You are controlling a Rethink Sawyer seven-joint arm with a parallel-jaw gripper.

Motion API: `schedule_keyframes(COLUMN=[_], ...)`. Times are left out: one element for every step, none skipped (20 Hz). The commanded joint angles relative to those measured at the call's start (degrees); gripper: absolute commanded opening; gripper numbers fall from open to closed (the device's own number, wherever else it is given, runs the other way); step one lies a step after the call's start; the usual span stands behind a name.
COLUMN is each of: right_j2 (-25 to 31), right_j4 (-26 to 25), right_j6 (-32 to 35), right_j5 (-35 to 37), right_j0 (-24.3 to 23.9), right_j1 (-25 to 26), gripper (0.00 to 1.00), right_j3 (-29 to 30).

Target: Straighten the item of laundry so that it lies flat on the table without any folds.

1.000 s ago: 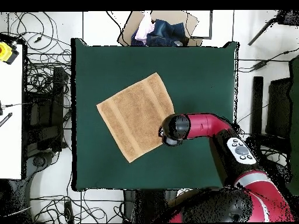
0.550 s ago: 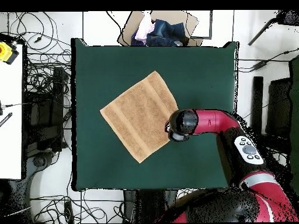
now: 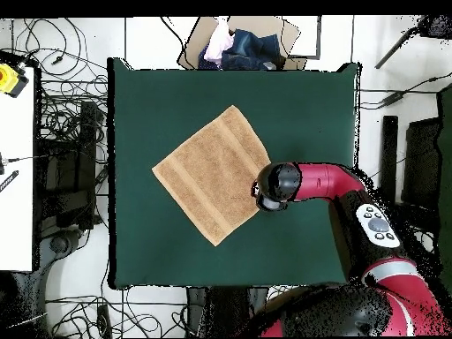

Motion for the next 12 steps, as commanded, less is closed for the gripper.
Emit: schedule_keyframes(right_j2=[2.3,2.3,2.4,2.4,2.4,2.3,2.4,2.6,2.7,2.9,2.8,2.7], right_j4=[-4.6,-4.6,-4.6,-4.8,-4.9,-5.0,-5.1,-5.0,-4.9,-4.9,-4.6,-4.2], right_j6=[-13.7,-13.9,-14.0,-14.1,-14.0,-13.9,-14.0,-14.5,-15.0,-15.4,-14.5,-13.6], right_j5=[1.3,1.4,1.4,1.6,1.6,1.3,1.3,1.6,1.8,1.8,1.5,1.3], right_j0=[0.5,0.4,0.3,0.4,0.4,0.4,0.3,0.2,0.0,-0.1,-0.1,-0.1], right_j1=[2.5,2.4,2.4,2.3,2.5,2.7,3.0,3.1,3.3,3.4,3.4,3.4], gripper=[0.00,0.00,0.00,0.00,0.00,0.00,0.00,0.00,0.00,1.00,1.00,1.00], right_j3=[-3.2,-3.2,-3.1,-3.2,-3.3,-3.3,-3.6,-3.7,-3.8,-3.8,-3.7,-3.6])
